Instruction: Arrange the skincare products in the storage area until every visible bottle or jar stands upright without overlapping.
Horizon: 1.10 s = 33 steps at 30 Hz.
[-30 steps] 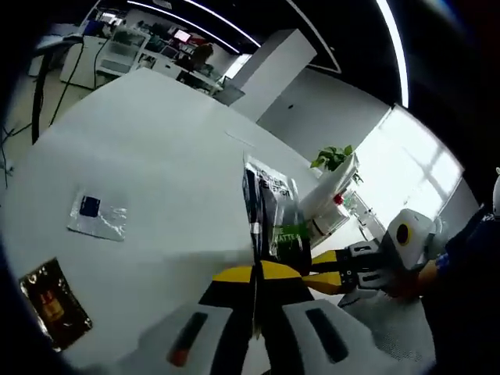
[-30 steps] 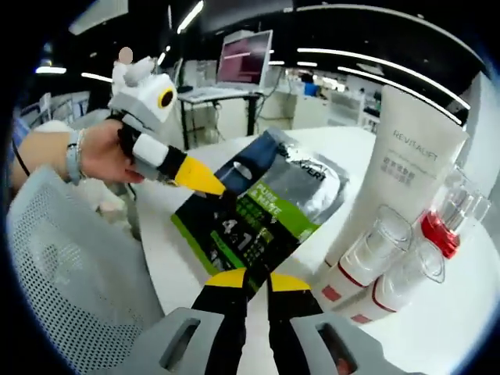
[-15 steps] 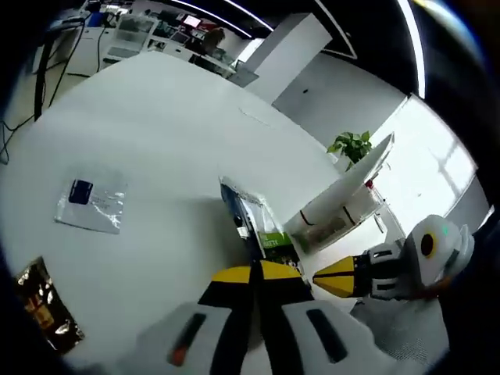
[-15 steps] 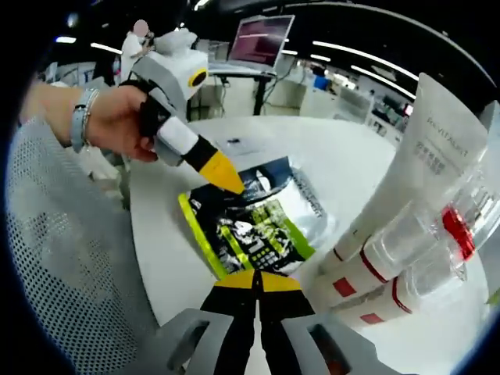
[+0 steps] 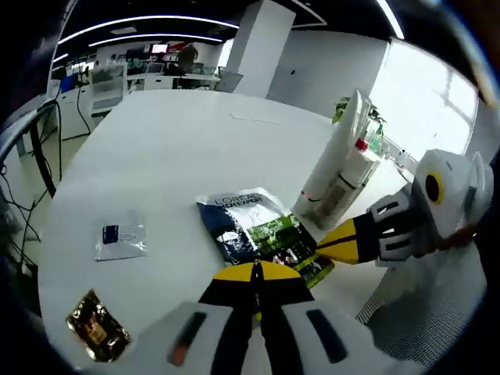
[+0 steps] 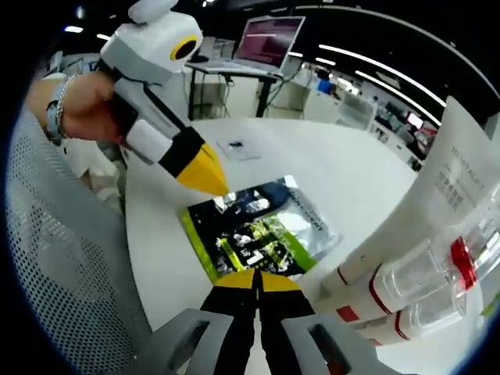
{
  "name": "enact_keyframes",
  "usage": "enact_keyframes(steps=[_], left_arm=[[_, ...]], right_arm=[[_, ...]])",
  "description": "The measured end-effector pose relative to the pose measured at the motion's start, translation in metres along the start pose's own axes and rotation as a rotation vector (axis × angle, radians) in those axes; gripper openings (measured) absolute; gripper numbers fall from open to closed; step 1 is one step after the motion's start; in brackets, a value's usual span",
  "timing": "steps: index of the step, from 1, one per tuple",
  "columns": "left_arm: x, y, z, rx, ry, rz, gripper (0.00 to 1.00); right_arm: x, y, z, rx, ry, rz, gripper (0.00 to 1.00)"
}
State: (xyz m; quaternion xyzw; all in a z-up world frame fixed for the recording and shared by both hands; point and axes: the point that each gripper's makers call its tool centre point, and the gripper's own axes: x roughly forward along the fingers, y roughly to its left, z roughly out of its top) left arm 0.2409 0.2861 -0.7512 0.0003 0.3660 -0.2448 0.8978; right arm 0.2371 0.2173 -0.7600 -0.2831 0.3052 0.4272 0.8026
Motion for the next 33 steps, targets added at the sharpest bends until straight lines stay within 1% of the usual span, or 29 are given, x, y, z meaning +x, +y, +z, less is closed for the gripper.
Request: enact_keyframes(steps=[1, 2, 3, 4, 5, 6, 7, 8, 9, 10, 11, 14, 17, 20, 21, 23, 25, 26, 27, 28, 31, 33], left_arm=[[0.003, -0.001, -0.006, 0.019, 0.032, 0.002, 0.0], [0.006, -0.001, -0.015, 0.028, 0.078, 0.016, 0.0], [0.007, -0.001, -0.018, 0.037, 0.093, 0.019, 0.0], [0.01, -0.002, -0.026, 0.079, 0.129, 0.024, 0.0], [0.007, 0.003, -0.033, 0.114, 0.162, 0.06, 0.01], [0.016, -0.003, -0.018, 0.135, 0.044, 0.039, 0.01], [0.013, -0.002, -0.021, 0.157, 0.065, 0.04, 0.01], [0.013, -0.001, -0.022, 0.139, 0.073, 0.039, 0.01], [0.011, 0.0, -0.02, 0.133, 0.072, 0.038, 0.01], [0.012, 0.001, -0.019, 0.127, 0.072, 0.036, 0.01], [0.01, 0.001, -0.018, 0.121, 0.072, 0.03, 0.01], [0.011, -0.001, -0.018, 0.131, 0.067, 0.023, 0.01], [0.011, -0.002, -0.018, 0.144, 0.06, 0.018, 0.01], [0.012, -0.005, -0.018, 0.13, 0.05, 0.002, 0.01], [0.012, -0.008, -0.018, 0.12, 0.05, -0.009, 0.01], [0.013, -0.008, -0.017, 0.118, 0.05, -0.014, 0.01], [0.012, -0.008, -0.018, 0.114, 0.046, -0.016, 0.01], [0.012, -0.008, -0.018, 0.112, 0.043, -0.017, 0.01], [0.012, -0.008, -0.018, 0.103, 0.039, -0.017, 0.01], [0.012, -0.008, -0.018, 0.101, 0.038, -0.017, 0.01], [0.012, -0.008, -0.018, 0.088, 0.035, -0.013, 0.01], [0.013, -0.007, -0.017, 0.083, 0.043, -0.01, 0.01]], right_arm=[[0.004, 0.002, -0.001, 0.0, 0.023, 0.012, 0.0], [0.008, 0.005, -0.004, -0.005, 0.069, 0.028, 0.0], [0.01, 0.009, -0.008, -0.032, 0.116, 0.052, 0.0], [0.011, 0.012, -0.012, -0.054, 0.16, 0.068, 0.0], [0.012, 0.006, -0.003, -0.081, 0.142, 0.027, 0.0], [0.012, 0.008, -0.005, -0.106, 0.168, 0.032, 0.0], [0.013, 0.008, -0.004, -0.14, 0.194, 0.039, 0.0], [0.012, 0.008, -0.005, -0.144, 0.22, 0.041, 0.0], [0.013, 0.009, -0.005, -0.16, 0.253, 0.048, 0.0], [0.013, 0.009, -0.005, -0.173, 0.264, 0.055, 0.0], [0.013, 0.009, -0.005, -0.153, 0.306, 0.055, 0.0], [0.014, 0.009, -0.005, -0.176, 0.358, 0.07, 0.0], [0.015, 0.01, -0.007, -0.178, 0.417, 0.128, 0.0], [0.015, 0.012, -0.008, -0.228, 0.459, 0.179, 0.0], [0.015, 0.013, -0.008, -0.259, 0.475, 0.196, 0.0], [0.015, 0.013, -0.008, -0.292, 0.489, 0.207, 0.0], [0.016, 0.013, -0.008, -0.266, 0.513, 0.194, 0.0], [0.017, 0.013, -0.007, -0.272, 0.514, 0.199, 0.0], [0.016, 0.013, -0.008, -0.257, 0.521, 0.2, 0.0], [0.016, 0.013, -0.009, -0.211, 0.528, 0.201, 0.0], [0.015, 0.012, -0.009, -0.22, 0.515, 0.229, 0.0], [0.015, 0.012, -0.009, -0.196, 0.519, 0.23, 0.0]])
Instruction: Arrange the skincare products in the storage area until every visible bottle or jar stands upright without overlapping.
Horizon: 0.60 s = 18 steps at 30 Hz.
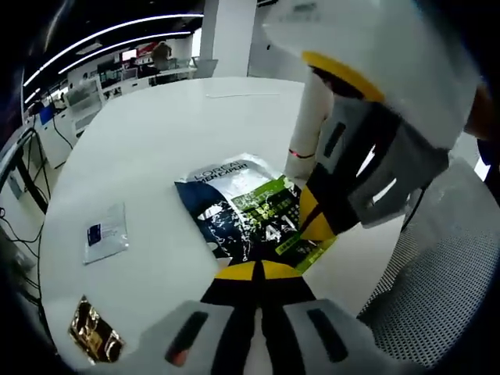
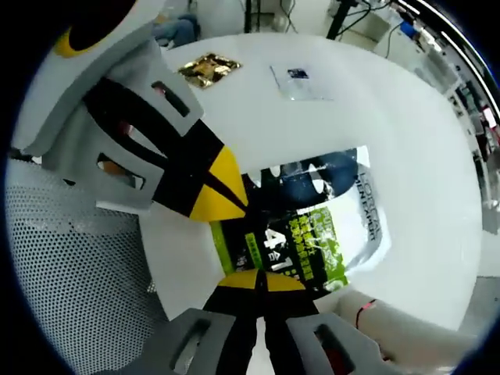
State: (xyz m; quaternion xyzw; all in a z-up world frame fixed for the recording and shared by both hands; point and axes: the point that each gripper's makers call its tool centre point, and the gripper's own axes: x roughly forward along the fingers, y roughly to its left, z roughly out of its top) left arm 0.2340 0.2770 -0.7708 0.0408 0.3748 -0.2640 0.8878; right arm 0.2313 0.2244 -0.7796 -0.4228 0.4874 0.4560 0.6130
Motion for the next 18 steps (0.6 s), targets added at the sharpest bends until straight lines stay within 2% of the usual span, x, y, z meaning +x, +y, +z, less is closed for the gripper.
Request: enact_keyframes(steps=[4, 7, 9, 10, 11, 12, 13, 14, 15, 16, 17, 18], left_arm=[[0.0, 0.002, 0.0, -0.018, 0.01, 0.018, 0.04], [0.0, 0.004, 0.0, -0.065, 0.004, 0.023, 0.04], [0.0, 0.0, -0.001, -0.156, 0.0, -0.031, 0.05], [-0.004, 0.0, 0.004, -0.272, -0.024, -0.073, 0.05], [-0.009, 0.006, 0.013, -0.335, -0.076, -0.068, 0.05], [-0.018, 0.022, 0.025, -0.386, -0.155, -0.033, 0.05], [-0.023, 0.031, 0.032, -0.388, -0.199, -0.011, 0.08], [-0.032, 0.048, 0.036, -0.388, -0.215, 0.046, 0.12], [-0.035, 0.061, 0.036, -0.383, -0.208, 0.091, 0.19], [-0.039, 0.078, 0.033, -0.365, -0.17, 0.156, 0.28], [-0.04, 0.09, 0.031, -0.352, -0.143, 0.198, 0.33], [-0.042, 0.104, 0.026, -0.358, -0.097, 0.247, 0.36]], right_arm=[[0.0, 0.001, 0.0, 0.004, 0.005, 0.013, 0.0], [0.0, 0.001, 0.0, 0.022, 0.006, 0.01, 0.0], [0.0, 0.002, 0.0, 0.009, 0.002, 0.004, 0.0], [0.0, 0.002, 0.0, -0.027, -0.002, -0.015, 0.0], [0.0, 0.003, 0.0, -0.039, -0.005, -0.027, 0.0], [-0.001, 0.003, -0.001, -0.039, -0.014, -0.045, 0.0], [-0.001, 0.003, -0.001, -0.041, -0.02, -0.057, 0.0], [-0.001, 0.003, -0.001, -0.052, -0.043, -0.073, 0.0], [-0.001, 0.003, 0.0, -0.073, -0.059, -0.083, 0.0], [-0.002, 0.003, 0.0, -0.086, -0.075, -0.094, 0.0], [-0.002, 0.001, 0.0, -0.068, -0.089, -0.103, 0.0], [-0.005, -0.003, 0.002, -0.059, -0.129, -0.134, 0.05]])
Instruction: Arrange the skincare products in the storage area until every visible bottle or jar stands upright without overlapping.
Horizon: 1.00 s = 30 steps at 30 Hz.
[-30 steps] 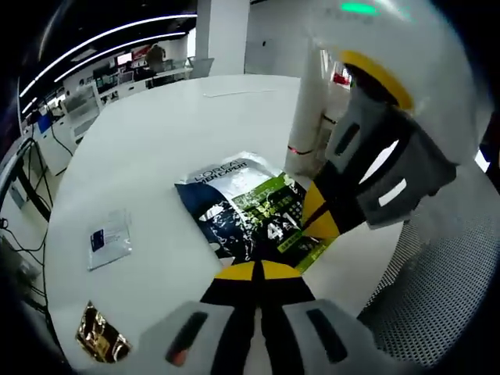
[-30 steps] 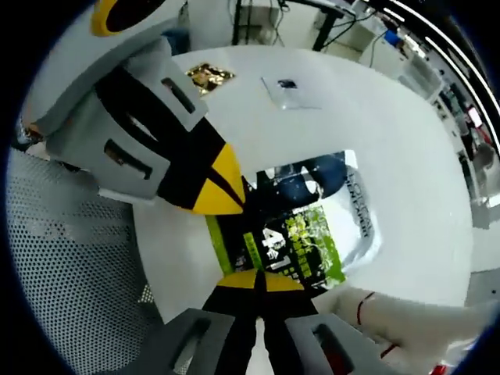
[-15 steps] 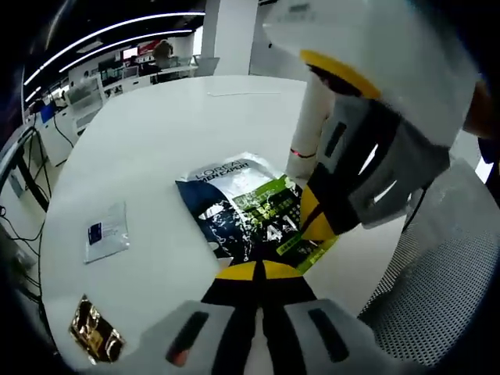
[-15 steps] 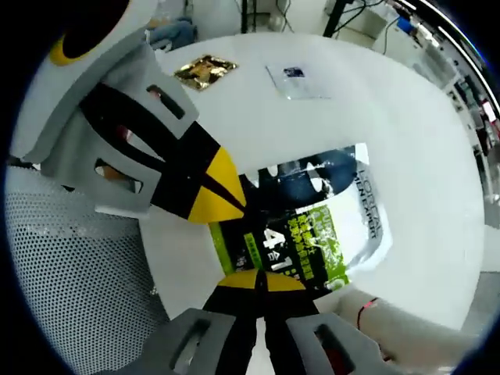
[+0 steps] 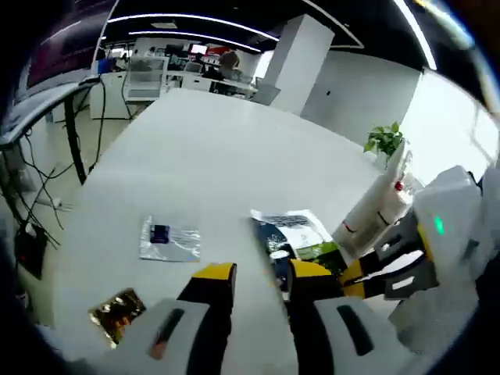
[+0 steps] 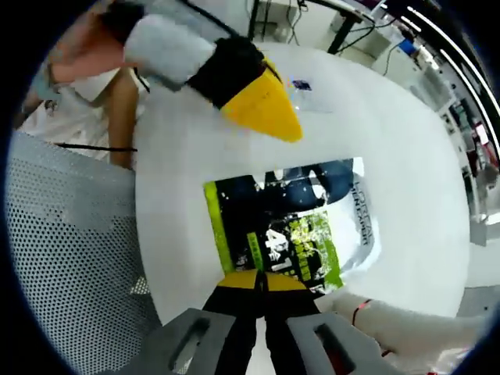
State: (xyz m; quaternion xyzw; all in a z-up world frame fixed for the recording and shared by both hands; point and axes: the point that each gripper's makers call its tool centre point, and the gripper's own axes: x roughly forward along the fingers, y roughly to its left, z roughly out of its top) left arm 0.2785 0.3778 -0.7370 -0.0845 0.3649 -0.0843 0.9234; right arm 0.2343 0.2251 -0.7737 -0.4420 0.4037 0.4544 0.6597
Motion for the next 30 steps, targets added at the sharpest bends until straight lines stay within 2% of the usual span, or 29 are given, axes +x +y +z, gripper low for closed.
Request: enact_keyframes(steps=[1, 2, 3, 5, 6, 11, 13, 14, 15, 18, 20, 21, 25, 26, 27, 29, 30], left_arm=[[0.001, 0.009, 0.0, -0.011, 0.027, 0.033, 0.36], [0.002, 0.016, 0.003, -0.015, 0.032, 0.066, 0.35], [0.005, 0.029, 0.008, -0.023, 0.021, 0.112, 0.35], [0.013, 0.04, 0.012, -0.022, 0.041, 0.142, 0.39], [0.015, 0.04, 0.012, -0.023, 0.049, 0.14, 0.4], [0.032, 0.051, -0.001, 0.018, 0.189, 0.206, 0.49], [0.036, 0.049, -0.005, 0.054, 0.215, 0.212, 0.52], [0.037, 0.053, -0.006, 0.059, 0.227, 0.237, 0.54], [0.04, 0.052, 0.0, 0.1, 0.197, 0.235, 0.55], [0.038, 0.046, 0.0, 0.087, 0.191, 0.246, 0.55], [0.037, 0.041, 0.002, 0.124, 0.173, 0.232, 0.44], [0.039, 0.041, 0.001, 0.131, 0.175, 0.233, 0.45], [0.034, 0.045, 0.0, 0.077, 0.164, 0.226, 0.45], [0.03, 0.039, -0.003, 0.021, 0.154, 0.204, 0.45], [0.028, 0.034, 0.0, -0.003, 0.127, 0.18, 0.45], [0.017, 0.016, 0.011, -0.072, 0.019, 0.098, 0.45], [0.015, 0.011, 0.014, -0.101, -0.011, 0.072, 0.45]], right_arm=[[-0.004, 0.002, 0.003, 0.028, -0.041, 0.009, 0.11], [-0.01, 0.009, 0.005, 0.064, -0.081, 0.056, 0.16], [-0.021, 0.018, 0.012, 0.123, -0.163, 0.108, 0.17], [-0.041, 0.024, 0.016, 0.197, -0.291, 0.139, 0.16], [-0.046, 0.024, 0.014, 0.214, -0.318, 0.134, 0.16], [-0.06, 0.021, -0.002, 0.325, -0.398, 0.06, 0.05], [-0.062, 0.021, -0.007, 0.35, -0.407, 0.046, 0.05], [-0.062, 0.021, -0.009, 0.351, -0.41, 0.039, 0.04], [-0.06, 0.02, -0.011, 0.354, -0.41, 0.027, 0.03], [-0.056, 0.02, -0.014, 0.349, -0.403, 0.008, 0.0], [-0.055, 0.021, -0.013, 0.351, -0.407, 0.013, 0.0], [-0.055, 0.021, -0.012, 0.351, -0.413, 0.017, 0.0], [-0.056, 0.024, -0.007, 0.355, -0.453, 0.036, 0.04], [-0.057, 0.023, -0.005, 0.366, -0.473, 0.045, 0.06], [-0.058, 0.022, -0.004, 0.376, -0.485, 0.05, 0.08], [-0.062, 0.017, -0.001, 0.408, -0.524, 0.05, 0.1], [-0.064, 0.013, 0.001, 0.423, -0.542, 0.049, 0.11]])
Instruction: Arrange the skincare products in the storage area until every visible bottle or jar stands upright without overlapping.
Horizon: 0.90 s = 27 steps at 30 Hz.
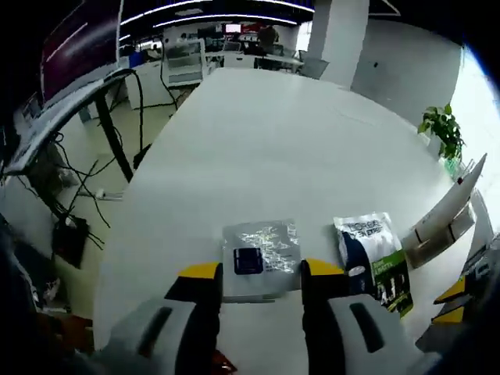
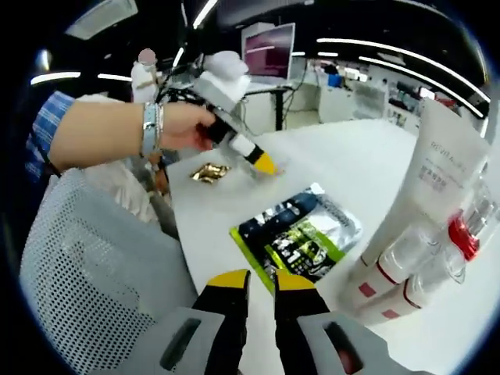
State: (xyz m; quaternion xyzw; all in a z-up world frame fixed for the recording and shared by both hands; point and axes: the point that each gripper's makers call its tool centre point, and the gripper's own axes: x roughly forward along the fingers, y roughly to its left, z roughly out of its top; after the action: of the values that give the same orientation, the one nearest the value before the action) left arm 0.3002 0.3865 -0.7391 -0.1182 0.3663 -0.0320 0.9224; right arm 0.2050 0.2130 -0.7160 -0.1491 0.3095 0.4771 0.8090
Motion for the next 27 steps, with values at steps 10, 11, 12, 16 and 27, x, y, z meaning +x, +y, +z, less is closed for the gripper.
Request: enact_keyframes(steps=[10, 11, 12, 16, 27], left_arm=[[-0.051, -0.068, -0.011, 0.053, -0.136, -0.223, 0.45], [-0.053, -0.074, -0.012, 0.065, -0.135, -0.23, 0.45], [-0.055, -0.077, -0.013, 0.076, -0.133, -0.233, 0.45], [-0.063, -0.087, -0.011, 0.179, -0.156, -0.225, 0.45], [-0.079, -0.099, -0.015, 0.203, -0.202, -0.291, 0.44]], right_arm=[[0.002, -0.006, 0.069, 0.239, -0.197, 0.083, 0.18], [0.005, -0.007, 0.07, 0.248, -0.195, 0.078, 0.18], [0.007, -0.008, 0.073, 0.253, -0.199, 0.071, 0.19], [0.017, -0.013, 0.073, 0.317, -0.19, 0.053, 0.19], [0.015, 0.01, 0.087, 0.507, -0.223, 0.233, 0.0]])
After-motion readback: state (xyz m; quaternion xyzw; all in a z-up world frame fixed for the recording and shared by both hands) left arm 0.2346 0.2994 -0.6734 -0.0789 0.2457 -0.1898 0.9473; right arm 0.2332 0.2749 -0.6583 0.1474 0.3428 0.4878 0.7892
